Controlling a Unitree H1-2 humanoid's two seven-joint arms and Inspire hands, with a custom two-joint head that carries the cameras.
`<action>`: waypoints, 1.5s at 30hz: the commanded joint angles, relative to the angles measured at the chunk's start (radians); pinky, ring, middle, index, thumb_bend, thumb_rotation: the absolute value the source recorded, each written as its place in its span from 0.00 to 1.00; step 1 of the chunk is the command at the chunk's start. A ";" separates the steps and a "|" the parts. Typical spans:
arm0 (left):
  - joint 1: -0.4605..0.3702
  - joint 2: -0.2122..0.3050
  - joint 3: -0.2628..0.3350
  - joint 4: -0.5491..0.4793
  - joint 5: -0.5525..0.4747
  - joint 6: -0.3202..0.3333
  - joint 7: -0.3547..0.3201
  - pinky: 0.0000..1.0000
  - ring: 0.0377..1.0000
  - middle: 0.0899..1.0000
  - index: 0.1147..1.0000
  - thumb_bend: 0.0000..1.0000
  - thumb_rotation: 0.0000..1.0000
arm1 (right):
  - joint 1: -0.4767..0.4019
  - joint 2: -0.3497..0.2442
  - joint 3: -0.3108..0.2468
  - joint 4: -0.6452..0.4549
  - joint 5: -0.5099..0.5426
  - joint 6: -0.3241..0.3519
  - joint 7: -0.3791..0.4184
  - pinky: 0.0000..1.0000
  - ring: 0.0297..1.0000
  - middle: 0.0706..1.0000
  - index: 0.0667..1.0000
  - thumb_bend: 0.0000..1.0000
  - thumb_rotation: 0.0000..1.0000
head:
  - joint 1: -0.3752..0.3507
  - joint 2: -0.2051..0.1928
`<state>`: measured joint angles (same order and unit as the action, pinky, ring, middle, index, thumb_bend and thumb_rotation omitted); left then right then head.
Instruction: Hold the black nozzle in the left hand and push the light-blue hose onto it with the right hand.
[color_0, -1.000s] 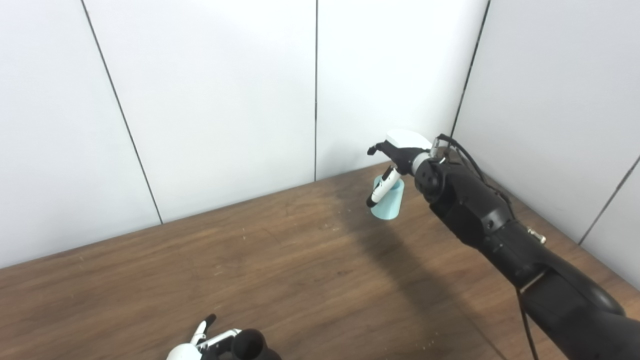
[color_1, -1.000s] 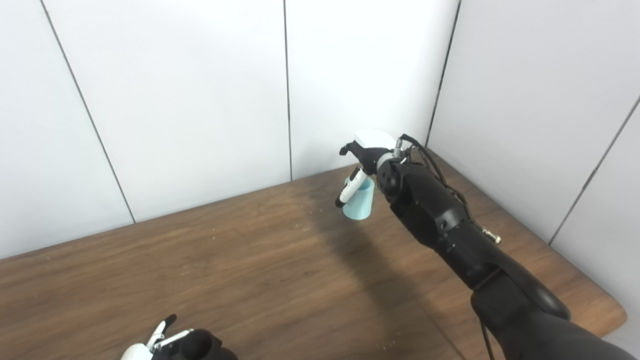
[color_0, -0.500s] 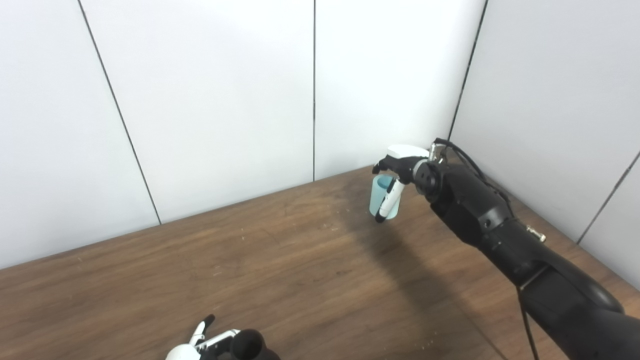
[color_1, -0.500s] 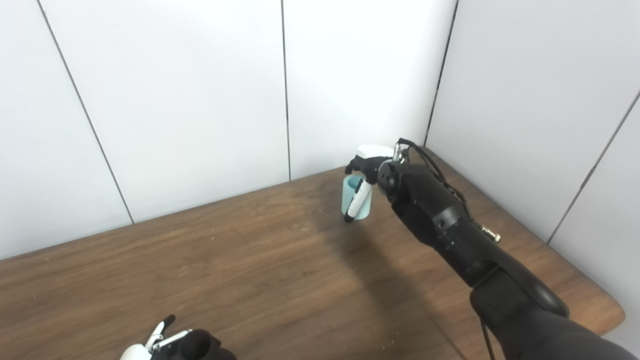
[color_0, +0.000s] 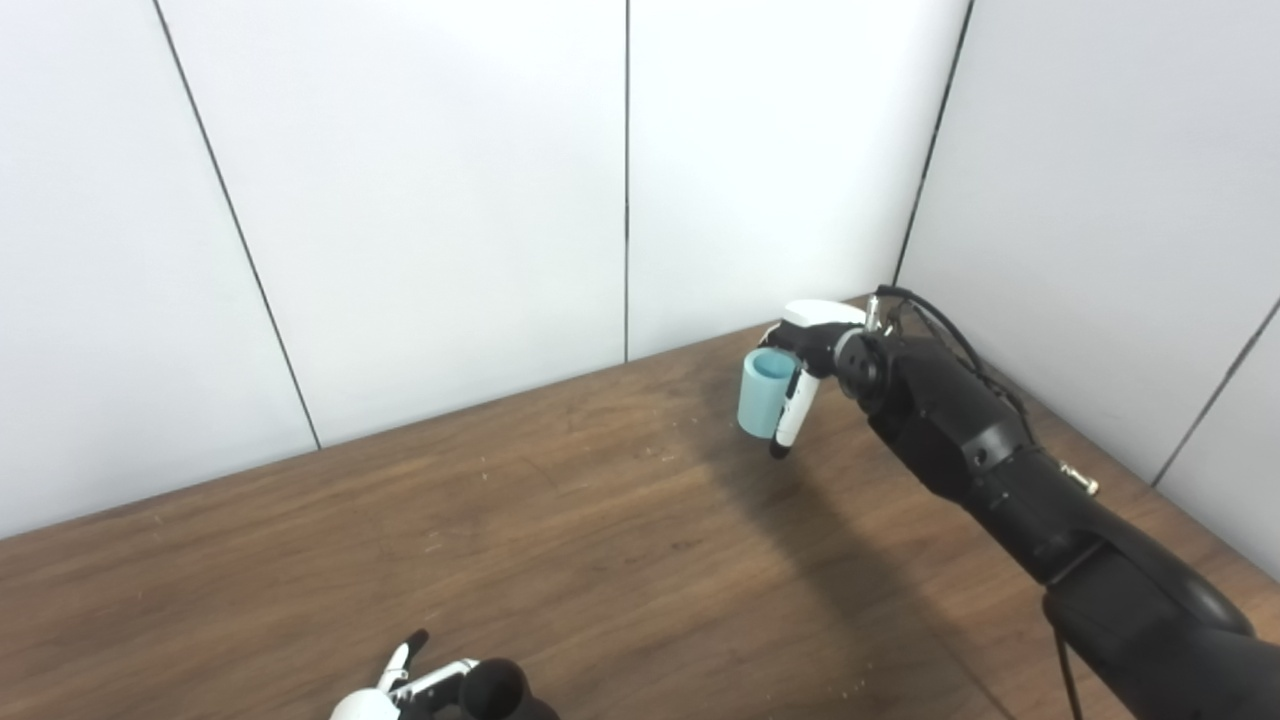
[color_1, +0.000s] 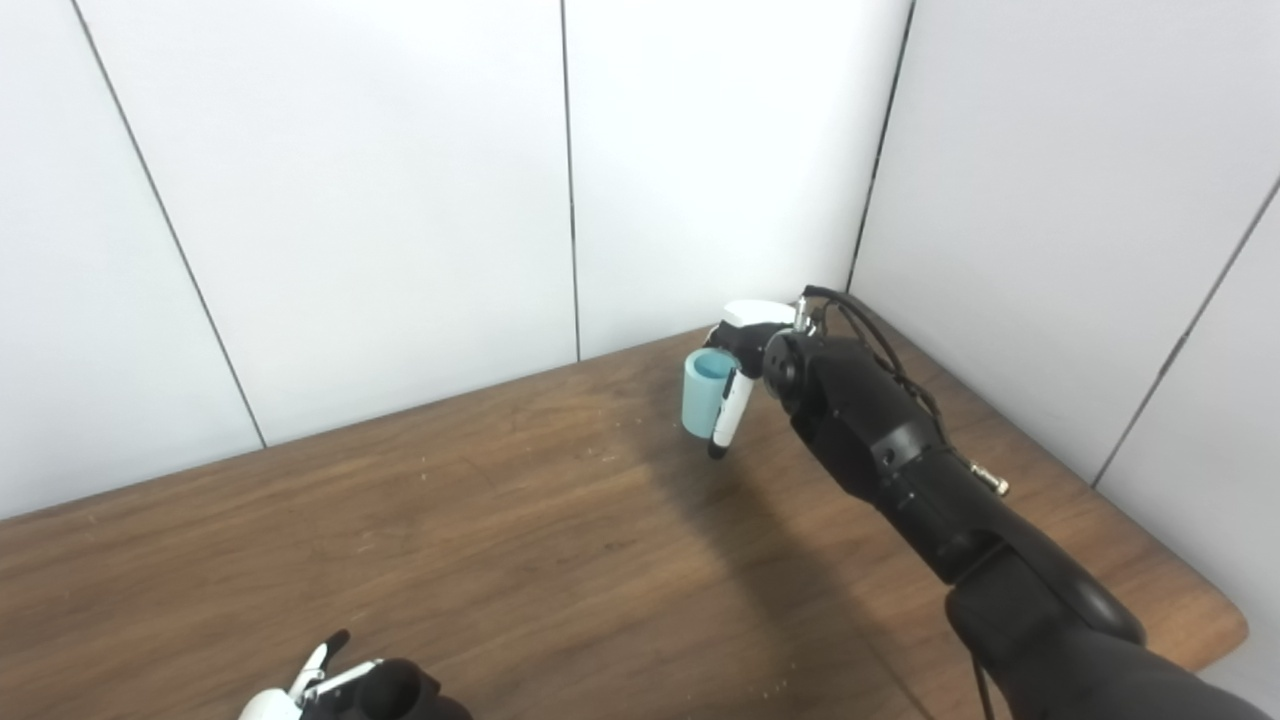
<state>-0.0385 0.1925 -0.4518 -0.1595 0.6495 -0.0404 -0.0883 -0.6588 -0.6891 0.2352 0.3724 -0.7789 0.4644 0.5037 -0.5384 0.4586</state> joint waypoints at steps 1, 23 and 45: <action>0.055 0.046 -0.002 0.073 0.046 0.079 -0.065 1.00 0.58 0.43 0.43 0.52 0.00 | -0.046 -0.022 -0.013 0.003 -0.005 0.001 -0.044 0.56 0.70 0.81 0.82 0.94 0.09 | 0.000 0.001; 0.071 0.063 -0.001 0.040 0.054 0.086 -0.086 1.00 0.58 0.44 0.42 0.52 0.00 | -0.029 0.010 -0.026 0.002 0.041 -0.022 -0.210 0.55 0.66 0.75 0.77 0.88 0.04 | 0.006 0.028; 0.071 0.060 0.000 0.031 0.056 0.096 -0.096 1.00 0.59 0.44 0.42 0.52 0.00 | -0.036 0.004 0.021 0.043 0.036 -0.053 -0.236 0.60 0.65 0.68 0.66 0.85 0.01 | 0.003 0.041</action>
<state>-0.0230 0.1988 -0.4477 -0.1810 0.6508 -0.0389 -0.1003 -0.6478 -0.6495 0.2614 0.4314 -0.7337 0.4242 0.2810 -0.5354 0.4985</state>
